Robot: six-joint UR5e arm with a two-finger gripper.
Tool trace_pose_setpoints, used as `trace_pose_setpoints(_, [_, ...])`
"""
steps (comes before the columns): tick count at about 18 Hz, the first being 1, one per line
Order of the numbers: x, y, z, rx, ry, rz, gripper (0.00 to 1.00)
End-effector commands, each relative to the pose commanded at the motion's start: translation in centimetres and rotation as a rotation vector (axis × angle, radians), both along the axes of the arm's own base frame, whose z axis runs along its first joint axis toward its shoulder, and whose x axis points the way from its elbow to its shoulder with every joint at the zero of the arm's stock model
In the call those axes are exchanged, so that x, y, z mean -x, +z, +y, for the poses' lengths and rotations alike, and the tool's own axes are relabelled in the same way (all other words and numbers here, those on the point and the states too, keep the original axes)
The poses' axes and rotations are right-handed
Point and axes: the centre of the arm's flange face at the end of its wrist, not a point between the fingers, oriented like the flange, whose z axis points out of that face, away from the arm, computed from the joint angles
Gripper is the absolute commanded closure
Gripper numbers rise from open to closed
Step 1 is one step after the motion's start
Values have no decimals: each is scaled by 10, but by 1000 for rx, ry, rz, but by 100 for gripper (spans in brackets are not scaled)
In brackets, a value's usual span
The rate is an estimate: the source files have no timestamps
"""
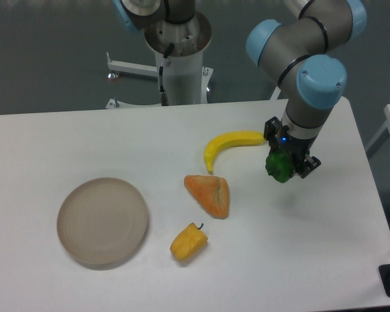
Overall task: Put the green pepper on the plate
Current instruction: 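Hold the green pepper in the gripper above the table, then carry the green pepper over the beige plate and lower it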
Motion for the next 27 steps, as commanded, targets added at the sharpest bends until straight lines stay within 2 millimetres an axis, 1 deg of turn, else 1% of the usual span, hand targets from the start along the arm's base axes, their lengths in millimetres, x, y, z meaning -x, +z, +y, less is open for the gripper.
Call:
trace_pose_setpoints(5, [0, -1, 0, 0, -2, -4, 61])
trace_pose_setpoints(8, [-11, -1, 7, 3, -11, -6, 61])
trace_pose_setpoints(10, [-43, 0, 25, 6, -47, -11, 61])
trace_pose_setpoints(11, [-61, 0, 30, 10, -44, -26, 61])
trace_pose_setpoints(13, [-93, -2, 36, 18, -41, -46, 61])
trace_pose_setpoints(14, [-111, -4, 45, 21, -53, -48, 61])
trace_pose_setpoints(16, [-162, -2, 69, 19, -23, -46, 61])
trace_pose_setpoints(18, [-197, -3, 83, 5, 3, -64, 61])
trace_pose_setpoints(20, [-229, -4, 97, -24, 30, -86, 61])
trace_pose_setpoints(22, [-257, -5, 112, -59, 45, -73, 62])
trace_pose_setpoints(23, [-283, -13, 125, -70, 32, -69, 62])
trace_pose_setpoints(24, [-291, -25, 132, -65, 49, -72, 62])
trace_pose_setpoints(26, [-326, -42, 144, -52, 21, -75, 62])
trace_pose_setpoints(27, [-335, -47, 147, -48, 15, -80, 62])
